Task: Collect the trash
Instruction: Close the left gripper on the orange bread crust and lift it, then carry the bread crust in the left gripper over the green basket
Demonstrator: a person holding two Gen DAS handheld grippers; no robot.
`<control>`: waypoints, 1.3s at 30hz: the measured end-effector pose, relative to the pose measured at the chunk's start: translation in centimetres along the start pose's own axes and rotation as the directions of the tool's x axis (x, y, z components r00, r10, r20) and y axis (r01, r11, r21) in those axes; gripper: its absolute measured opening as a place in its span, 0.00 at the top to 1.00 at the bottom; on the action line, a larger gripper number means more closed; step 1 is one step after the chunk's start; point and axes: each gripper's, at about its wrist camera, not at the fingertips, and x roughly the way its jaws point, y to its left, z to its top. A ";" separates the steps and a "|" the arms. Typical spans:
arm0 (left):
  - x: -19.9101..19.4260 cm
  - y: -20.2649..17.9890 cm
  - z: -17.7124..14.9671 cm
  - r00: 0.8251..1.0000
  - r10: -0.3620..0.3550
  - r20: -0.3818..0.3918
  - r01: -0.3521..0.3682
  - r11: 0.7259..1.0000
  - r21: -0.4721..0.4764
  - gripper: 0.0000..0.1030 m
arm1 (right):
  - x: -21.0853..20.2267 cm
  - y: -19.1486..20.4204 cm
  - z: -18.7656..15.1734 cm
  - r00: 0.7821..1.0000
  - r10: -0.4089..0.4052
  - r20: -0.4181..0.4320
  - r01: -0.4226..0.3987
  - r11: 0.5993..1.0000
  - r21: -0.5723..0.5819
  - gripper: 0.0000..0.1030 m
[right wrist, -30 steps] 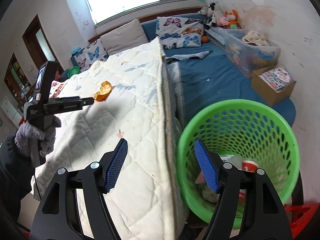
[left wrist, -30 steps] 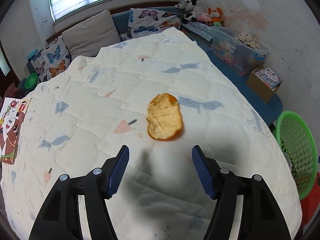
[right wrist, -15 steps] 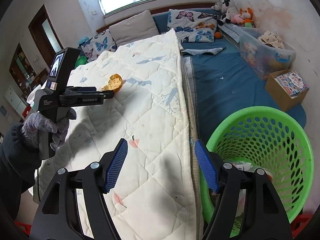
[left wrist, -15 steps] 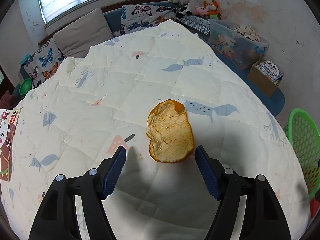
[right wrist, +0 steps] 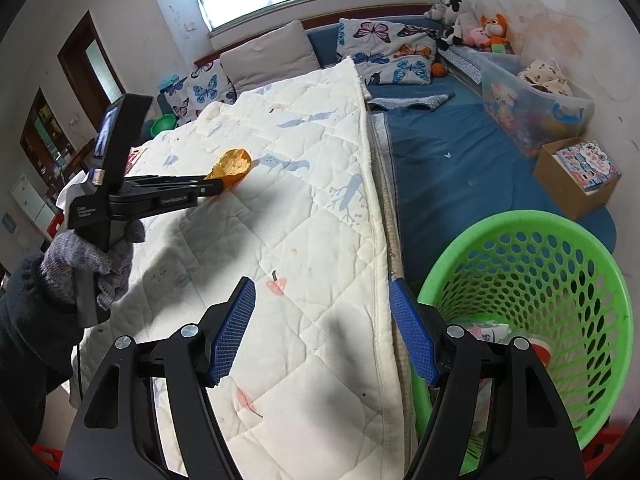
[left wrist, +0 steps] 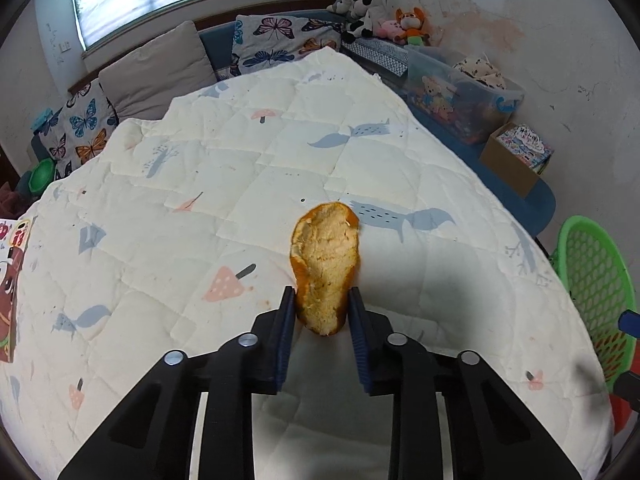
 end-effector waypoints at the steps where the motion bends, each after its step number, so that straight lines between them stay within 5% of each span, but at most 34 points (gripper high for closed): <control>1: -0.6 -0.1 -0.2 1.000 -0.005 0.003 0.005 1.000 -0.004 0.77 | -0.1 0.0 -0.1 1.000 0.001 0.002 -0.001 1.000 0.001 0.32; 18: -8.3 -3.7 -6.3 0.988 -0.144 0.049 0.144 0.990 -0.003 0.79 | -2.5 0.7 -1.8 1.000 -0.002 0.023 0.002 1.000 -0.006 0.33; 32: -11.3 -7.2 -7.8 0.979 -0.192 0.066 0.190 0.981 0.042 0.79 | -6.2 0.1 -4.2 0.996 -0.059 0.061 0.060 0.998 -0.015 0.53; 39: -11.5 -11.3 -7.4 0.968 -0.243 0.055 0.237 0.967 0.096 0.79 | -8.3 -3.1 -5.5 0.991 -0.108 0.074 0.105 0.993 0.046 0.55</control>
